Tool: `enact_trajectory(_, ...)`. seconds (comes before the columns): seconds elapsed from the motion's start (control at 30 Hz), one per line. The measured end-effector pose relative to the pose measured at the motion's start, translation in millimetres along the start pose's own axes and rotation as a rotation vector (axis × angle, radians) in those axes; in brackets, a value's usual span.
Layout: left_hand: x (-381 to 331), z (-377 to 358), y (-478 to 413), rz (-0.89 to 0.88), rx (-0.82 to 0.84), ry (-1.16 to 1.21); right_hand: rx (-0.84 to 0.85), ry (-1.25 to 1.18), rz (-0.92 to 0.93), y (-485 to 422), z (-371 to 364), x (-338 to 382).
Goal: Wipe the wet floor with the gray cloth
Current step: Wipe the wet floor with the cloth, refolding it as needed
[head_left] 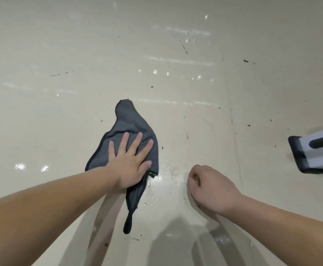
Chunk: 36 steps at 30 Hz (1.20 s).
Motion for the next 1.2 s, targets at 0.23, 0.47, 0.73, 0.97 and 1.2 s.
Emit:
enact_trajectory(0.23, -115.2, 19.1, -46.4, -0.111, -0.059, -0.041, -0.002, -0.032, -0.170, 39.9, 9.0, -52.7)
enact_trajectory(0.47, -163.6, -67.0, 30.0, -0.523, -0.011, -0.311, -0.046, -0.096, -0.109, 63.4, 5.4, -62.6)
enact_trajectory(0.73, -104.9, -85.3, 84.5, -0.735, -0.014, -0.195, -0.154, 0.136, 0.160, 81.7, -59.0, -52.6)
enact_trajectory(0.97, -35.2, -77.7, 125.9, -0.393, -0.147, 0.058, -0.250, 0.159, -0.060, 26.5, -149.4, 12.0)
enact_trajectory(1.2, -13.1, -93.5, 196.0, -0.020, -0.047, -0.003, -0.208, 0.496, 0.284, -60.1, -101.9, 83.5)
Point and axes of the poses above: each hand's wrist, its own y-axis away from the middle knuckle, its own z-axis out of the back of the hand, x = y × z, the point moved 1 cm from there along -y, towards the middle knuckle, and after that the axes turned 14 degrees about x, right-handed, at the moved point
